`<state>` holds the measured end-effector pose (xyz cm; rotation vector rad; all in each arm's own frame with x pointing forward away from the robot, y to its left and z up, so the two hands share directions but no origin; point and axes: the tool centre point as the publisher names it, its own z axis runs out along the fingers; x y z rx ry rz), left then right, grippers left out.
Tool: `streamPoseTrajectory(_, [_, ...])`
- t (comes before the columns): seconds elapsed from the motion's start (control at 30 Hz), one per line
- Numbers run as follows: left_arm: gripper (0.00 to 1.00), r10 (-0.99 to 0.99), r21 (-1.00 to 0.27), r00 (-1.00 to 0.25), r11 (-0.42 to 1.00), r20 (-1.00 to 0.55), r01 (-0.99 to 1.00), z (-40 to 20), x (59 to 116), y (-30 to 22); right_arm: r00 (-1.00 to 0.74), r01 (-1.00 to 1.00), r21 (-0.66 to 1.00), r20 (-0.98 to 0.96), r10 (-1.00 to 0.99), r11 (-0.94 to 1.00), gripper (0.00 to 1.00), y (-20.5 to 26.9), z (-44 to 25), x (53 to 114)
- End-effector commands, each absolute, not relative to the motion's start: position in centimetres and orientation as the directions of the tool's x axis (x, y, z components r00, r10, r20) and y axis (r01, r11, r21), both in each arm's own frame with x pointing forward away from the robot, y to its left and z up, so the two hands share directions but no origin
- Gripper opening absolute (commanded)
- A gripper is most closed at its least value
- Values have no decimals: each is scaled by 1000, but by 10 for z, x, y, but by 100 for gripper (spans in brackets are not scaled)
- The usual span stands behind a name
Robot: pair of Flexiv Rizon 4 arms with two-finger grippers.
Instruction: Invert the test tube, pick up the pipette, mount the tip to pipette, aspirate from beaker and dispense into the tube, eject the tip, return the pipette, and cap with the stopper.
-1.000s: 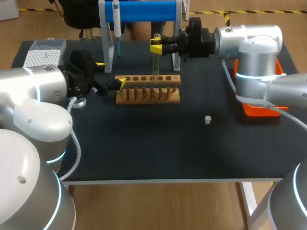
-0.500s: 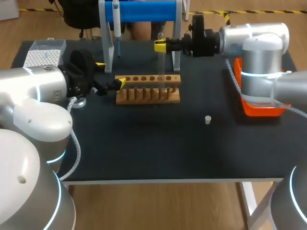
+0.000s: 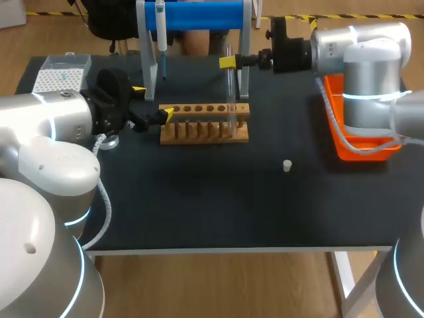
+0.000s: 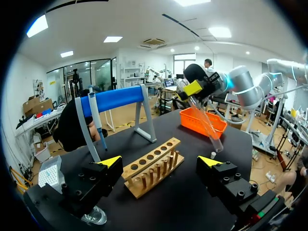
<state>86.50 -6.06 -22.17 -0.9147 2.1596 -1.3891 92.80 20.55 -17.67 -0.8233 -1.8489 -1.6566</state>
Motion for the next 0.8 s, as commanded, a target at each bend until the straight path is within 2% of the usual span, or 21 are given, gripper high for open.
streamPoseTrajectory(0.03, [100,-710,-910,-704,285,11,-301,-222,865,-58,-373,927,367,923,92,77,0,205,-178,926])
streamPoseTrajectory(0.53, [100,-710,-910,-704,285,11,-301,-222,865,-58,35,994,-44,995,98,101,0,205,-187,923])
streamPoseTrajectory(0.8, [100,-710,-910,-704,285,11,-301,-222,865,-58,97,988,-108,990,101,109,0,209,-193,924])
